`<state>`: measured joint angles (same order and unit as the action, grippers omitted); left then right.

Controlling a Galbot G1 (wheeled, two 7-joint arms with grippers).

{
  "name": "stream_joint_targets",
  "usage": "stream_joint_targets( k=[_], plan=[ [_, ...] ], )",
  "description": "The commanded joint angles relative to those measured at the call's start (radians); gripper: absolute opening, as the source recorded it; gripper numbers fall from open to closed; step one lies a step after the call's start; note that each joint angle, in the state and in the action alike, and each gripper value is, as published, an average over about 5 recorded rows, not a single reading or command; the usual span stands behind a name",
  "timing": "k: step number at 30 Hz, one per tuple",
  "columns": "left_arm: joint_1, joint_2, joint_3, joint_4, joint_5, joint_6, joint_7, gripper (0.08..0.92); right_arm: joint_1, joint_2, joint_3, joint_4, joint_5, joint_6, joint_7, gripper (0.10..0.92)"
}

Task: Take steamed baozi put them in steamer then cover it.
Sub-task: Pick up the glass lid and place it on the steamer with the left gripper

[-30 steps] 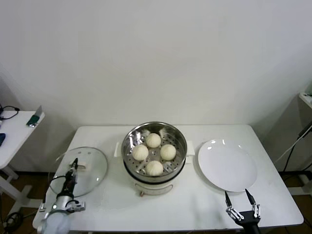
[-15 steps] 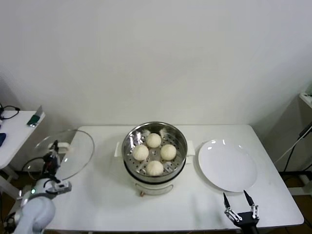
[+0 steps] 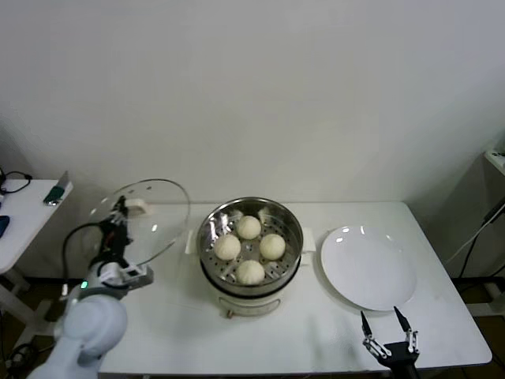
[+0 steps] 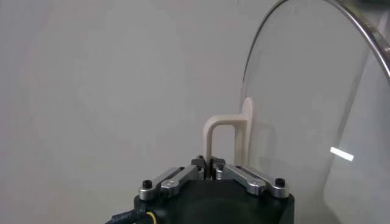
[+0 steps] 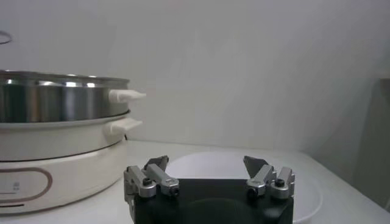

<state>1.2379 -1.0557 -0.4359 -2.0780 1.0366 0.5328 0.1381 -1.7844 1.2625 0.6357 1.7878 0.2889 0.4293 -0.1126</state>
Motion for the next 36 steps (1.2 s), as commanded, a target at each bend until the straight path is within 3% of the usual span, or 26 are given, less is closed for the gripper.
stream_joint_targets(
  k=[1,17,25,36],
  plan=[
    [-0.111,-0.192,0.363,-0.089,0.304,0.140,0.135,0.148,0.000,-0.004,0.000,-0.007,-0.003,0.006,0.004,0.823],
    [-0.180,-0.481,0.519,0.106,0.561,0.155,0.165,0.148,0.014,-0.022,-0.004,-0.024,-0.003,0.005,0.012,0.823],
    [-0.149,-0.545,0.529,0.175,0.612,0.149,0.141,0.148,0.013,-0.035,-0.004,-0.030,0.005,0.014,0.016,0.823],
    [-0.141,-0.577,0.530,0.257,0.633,0.141,0.099,0.148,0.015,-0.033,-0.003,-0.037,0.010,0.019,0.019,0.823]
  ],
)
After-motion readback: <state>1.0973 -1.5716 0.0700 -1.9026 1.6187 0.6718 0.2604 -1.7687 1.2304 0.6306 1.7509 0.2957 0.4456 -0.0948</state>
